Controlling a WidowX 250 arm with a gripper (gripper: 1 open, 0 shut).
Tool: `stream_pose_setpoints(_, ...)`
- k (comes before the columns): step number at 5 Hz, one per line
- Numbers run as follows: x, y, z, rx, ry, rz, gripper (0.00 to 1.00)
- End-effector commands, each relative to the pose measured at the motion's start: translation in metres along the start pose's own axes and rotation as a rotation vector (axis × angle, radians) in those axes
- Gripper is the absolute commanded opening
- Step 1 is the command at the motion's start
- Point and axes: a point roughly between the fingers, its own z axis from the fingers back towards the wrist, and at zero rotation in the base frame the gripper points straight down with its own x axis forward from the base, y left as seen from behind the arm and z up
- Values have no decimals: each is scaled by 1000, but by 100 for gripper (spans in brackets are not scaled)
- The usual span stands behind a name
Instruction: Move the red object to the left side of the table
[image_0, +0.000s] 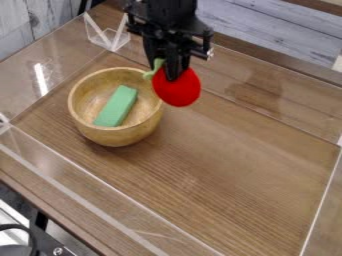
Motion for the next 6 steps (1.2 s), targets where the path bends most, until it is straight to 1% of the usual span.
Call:
stream_pose_setpoints(1,1,14,4,13,-28,40,0)
stream_pose_setpoints(3,3,27,15,22,-43,119,0)
stream_pose_setpoints(4,8,29,25,30,-50,176,0)
stream_pose_setpoints(5,6,59,27,50,-54,320,0)
stream_pose_setpoints(6,4,99,23,73,-51,463,0)
